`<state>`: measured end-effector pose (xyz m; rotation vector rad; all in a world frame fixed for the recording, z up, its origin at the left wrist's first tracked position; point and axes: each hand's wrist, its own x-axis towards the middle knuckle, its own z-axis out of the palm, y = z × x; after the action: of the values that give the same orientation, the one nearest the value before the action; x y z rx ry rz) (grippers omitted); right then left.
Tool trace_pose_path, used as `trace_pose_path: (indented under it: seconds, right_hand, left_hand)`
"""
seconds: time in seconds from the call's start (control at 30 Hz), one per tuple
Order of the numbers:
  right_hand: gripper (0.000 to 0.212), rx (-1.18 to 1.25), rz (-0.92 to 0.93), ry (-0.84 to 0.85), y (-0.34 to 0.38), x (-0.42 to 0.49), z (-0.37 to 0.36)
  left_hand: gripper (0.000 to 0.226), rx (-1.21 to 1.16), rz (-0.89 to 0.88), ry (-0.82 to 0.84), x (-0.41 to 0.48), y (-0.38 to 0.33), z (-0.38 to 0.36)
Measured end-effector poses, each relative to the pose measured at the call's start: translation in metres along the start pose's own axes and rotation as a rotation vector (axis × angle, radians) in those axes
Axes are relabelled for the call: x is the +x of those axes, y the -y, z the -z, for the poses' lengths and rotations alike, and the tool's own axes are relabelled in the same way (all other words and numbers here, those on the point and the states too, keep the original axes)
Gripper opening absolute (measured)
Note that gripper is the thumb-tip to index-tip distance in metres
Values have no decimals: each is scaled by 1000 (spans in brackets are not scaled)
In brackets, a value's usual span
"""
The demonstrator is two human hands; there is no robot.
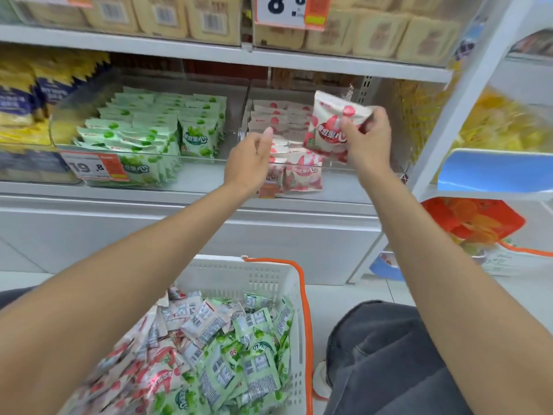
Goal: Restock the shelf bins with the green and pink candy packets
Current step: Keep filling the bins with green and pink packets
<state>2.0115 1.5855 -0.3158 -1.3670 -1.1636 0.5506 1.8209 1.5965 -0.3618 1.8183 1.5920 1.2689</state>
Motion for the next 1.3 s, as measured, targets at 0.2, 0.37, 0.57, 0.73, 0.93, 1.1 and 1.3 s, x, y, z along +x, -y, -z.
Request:
trace_pose_path:
  seconds: [0.2, 0.37, 0.57, 0.73, 0.93, 1.1, 1.3]
  right_hand:
    - [27, -370, -70, 381, -30, 43, -9]
    - [49, -689, 99, 561, -46, 49, -21]
    - [70, -993, 286, 669, -33, 57, -38]
    - [77, -1084, 294, 731, -28, 60, -44]
    - [63, -1062, 313, 755, -34, 63, -37]
    - [54, -1133, 267, 716, -32, 65, -40]
    - [51, -1085, 222, 605, -35, 55, -48]
  left_hand:
    - [52, 71, 78, -17, 10, 26, -3]
    - [48, 87, 20, -31, 8, 33, -4]
    - [49, 110, -5, -41, 6, 34, -5]
    - [46, 104, 0, -21, 5, 31, -1]
    - [46, 90, 7, -12, 4, 31, 0]
    - [46, 94, 9, -6, 4, 30, 0]
    - [44, 114, 1, -13, 2, 28, -1]
